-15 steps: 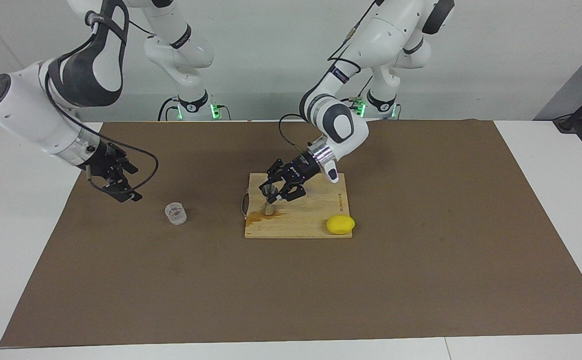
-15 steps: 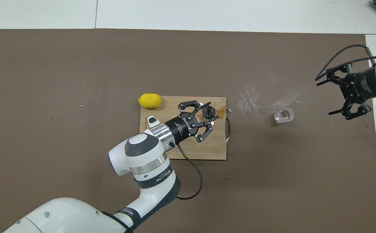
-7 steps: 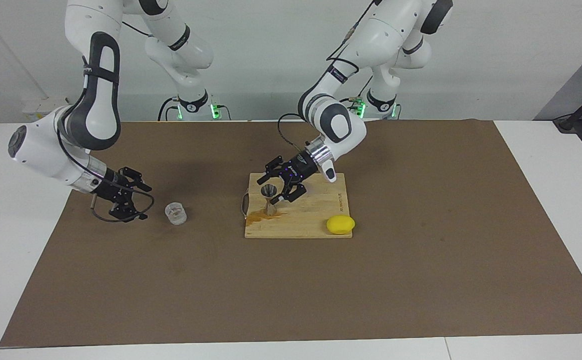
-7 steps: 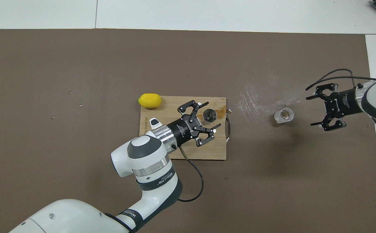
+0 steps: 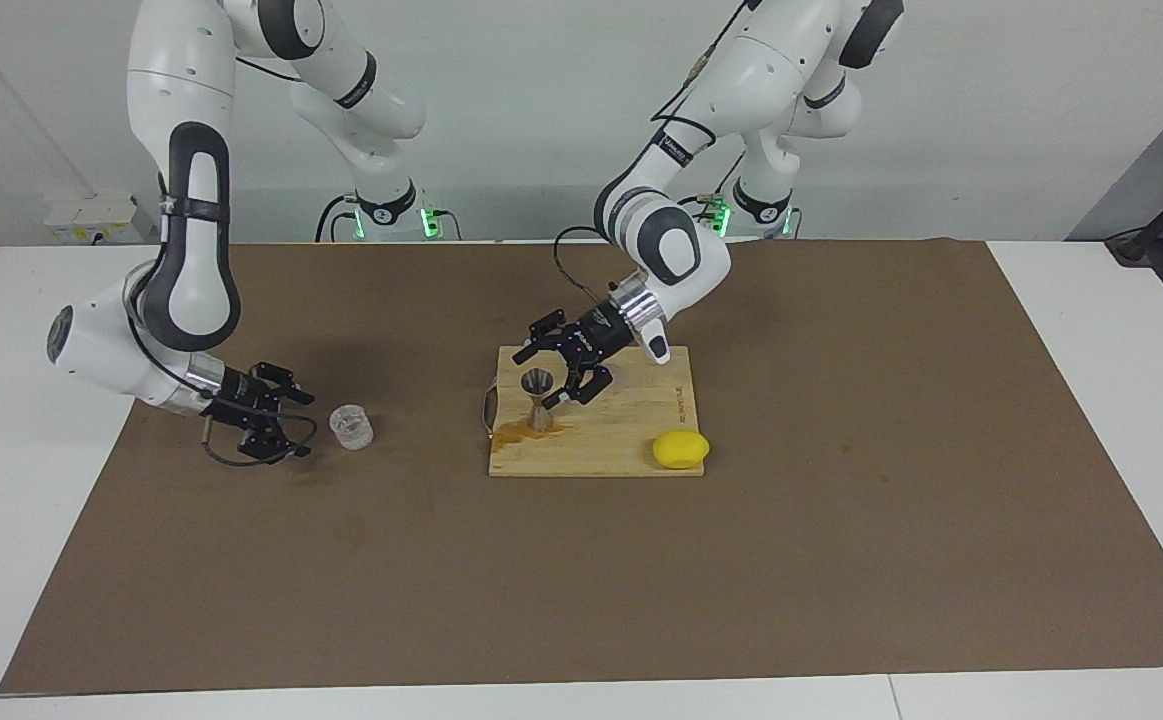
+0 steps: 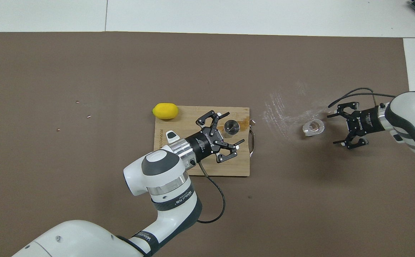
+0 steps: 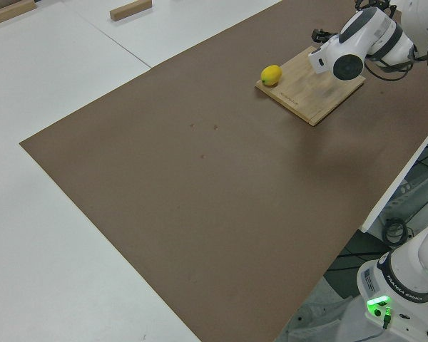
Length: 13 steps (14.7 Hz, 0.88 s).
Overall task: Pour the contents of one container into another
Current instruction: 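Close the right gripper on the glass cup while the left gripper withdraws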
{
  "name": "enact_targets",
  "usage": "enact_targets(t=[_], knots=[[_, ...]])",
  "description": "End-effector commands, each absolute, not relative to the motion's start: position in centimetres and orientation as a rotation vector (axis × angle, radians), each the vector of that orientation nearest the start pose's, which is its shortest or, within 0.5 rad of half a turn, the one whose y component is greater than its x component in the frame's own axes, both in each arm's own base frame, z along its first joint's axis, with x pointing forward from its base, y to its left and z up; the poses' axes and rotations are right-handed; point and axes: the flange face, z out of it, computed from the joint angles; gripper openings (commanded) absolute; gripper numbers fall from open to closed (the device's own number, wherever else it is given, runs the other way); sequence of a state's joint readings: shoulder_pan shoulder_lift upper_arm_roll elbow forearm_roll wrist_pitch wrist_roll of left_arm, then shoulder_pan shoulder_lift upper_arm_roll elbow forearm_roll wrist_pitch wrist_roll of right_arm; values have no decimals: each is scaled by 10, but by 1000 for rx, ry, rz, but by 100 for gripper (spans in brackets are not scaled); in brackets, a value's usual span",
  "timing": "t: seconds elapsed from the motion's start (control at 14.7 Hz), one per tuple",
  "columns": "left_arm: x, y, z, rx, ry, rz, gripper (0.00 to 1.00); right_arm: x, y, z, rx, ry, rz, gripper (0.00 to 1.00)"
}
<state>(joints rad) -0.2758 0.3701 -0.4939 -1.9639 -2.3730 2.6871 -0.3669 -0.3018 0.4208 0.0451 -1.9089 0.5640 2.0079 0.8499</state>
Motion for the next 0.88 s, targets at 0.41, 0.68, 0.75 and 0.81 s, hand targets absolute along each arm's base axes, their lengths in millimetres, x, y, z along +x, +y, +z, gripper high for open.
enact_targets(t=[0.41, 0.68, 0.75, 0.81], knots=[[470, -374, 368, 1076, 1543, -619, 100, 589, -86, 266, -2058, 1695, 631, 100], [509, -329, 388, 1185, 1454, -475, 100, 591, -77, 268, -2028, 1686, 643, 100], [519, -317, 391, 1254, 1415, -428, 100, 592, -77, 268, -2028, 1685, 641, 100], [528, -306, 396, 1307, 1378, -389, 100, 591, -75, 268, -2020, 1684, 646, 100]])
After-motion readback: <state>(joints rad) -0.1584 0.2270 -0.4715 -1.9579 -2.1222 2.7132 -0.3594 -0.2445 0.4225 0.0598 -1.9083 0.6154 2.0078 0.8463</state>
